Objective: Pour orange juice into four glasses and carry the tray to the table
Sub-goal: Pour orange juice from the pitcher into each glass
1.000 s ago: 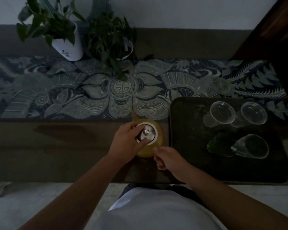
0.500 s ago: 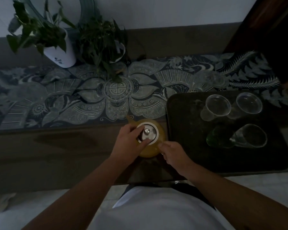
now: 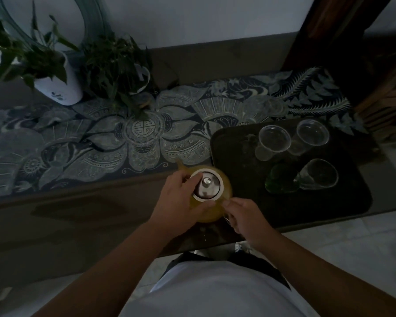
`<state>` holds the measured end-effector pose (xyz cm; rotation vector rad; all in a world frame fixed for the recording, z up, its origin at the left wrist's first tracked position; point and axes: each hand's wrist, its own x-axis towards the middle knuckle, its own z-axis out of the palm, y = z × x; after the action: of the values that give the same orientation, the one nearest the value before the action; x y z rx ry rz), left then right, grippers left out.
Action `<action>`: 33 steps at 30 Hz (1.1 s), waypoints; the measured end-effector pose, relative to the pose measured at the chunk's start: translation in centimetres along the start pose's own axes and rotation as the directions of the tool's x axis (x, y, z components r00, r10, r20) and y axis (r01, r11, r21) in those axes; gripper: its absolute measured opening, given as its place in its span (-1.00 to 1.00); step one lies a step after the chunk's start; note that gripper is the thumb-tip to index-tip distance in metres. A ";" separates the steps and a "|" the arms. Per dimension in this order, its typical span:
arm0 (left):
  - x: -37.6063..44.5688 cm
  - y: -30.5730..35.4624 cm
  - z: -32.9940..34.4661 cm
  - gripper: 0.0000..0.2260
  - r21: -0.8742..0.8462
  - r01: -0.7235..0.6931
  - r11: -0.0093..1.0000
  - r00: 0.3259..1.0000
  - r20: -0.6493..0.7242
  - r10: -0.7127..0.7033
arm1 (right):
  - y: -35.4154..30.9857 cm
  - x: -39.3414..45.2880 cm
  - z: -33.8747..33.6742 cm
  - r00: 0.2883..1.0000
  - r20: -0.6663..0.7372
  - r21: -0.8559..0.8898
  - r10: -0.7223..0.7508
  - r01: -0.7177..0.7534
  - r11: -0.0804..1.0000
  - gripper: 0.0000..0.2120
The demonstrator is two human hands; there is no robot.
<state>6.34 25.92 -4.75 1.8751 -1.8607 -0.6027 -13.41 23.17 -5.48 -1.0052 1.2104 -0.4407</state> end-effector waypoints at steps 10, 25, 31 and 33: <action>1.3 5.5 2.4 -0.31 0.060 -0.218 0.974 0.976 -0.014 0.220 | -0.4 -5.6 -5.4 0.989 -0.143 -0.003 -0.032 0.031 1.000 -0.54; 2.3 18.1 4.4 -0.34 -0.144 -0.269 0.952 0.963 -0.063 0.262 | -2.2 -11.1 -16.6 0.985 -0.141 -0.033 -0.098 0.094 0.995 -0.64; 4.4 21.6 5.4 -0.33 -0.136 -0.285 0.949 0.955 -0.123 0.270 | -4.2 -11.3 -21.1 0.987 -0.096 -0.063 -0.127 0.121 0.991 -0.68; 5.2 22.5 5.9 -0.32 -0.120 -0.291 0.949 0.953 -0.129 0.275 | -4.9 -11.2 -22.3 0.987 -0.094 -0.073 -0.131 0.125 0.990 -0.67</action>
<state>-15.37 20.51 3.55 1.4863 -1.9162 -0.5039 -36.52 20.10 4.57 -1.1339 1.2593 -0.5589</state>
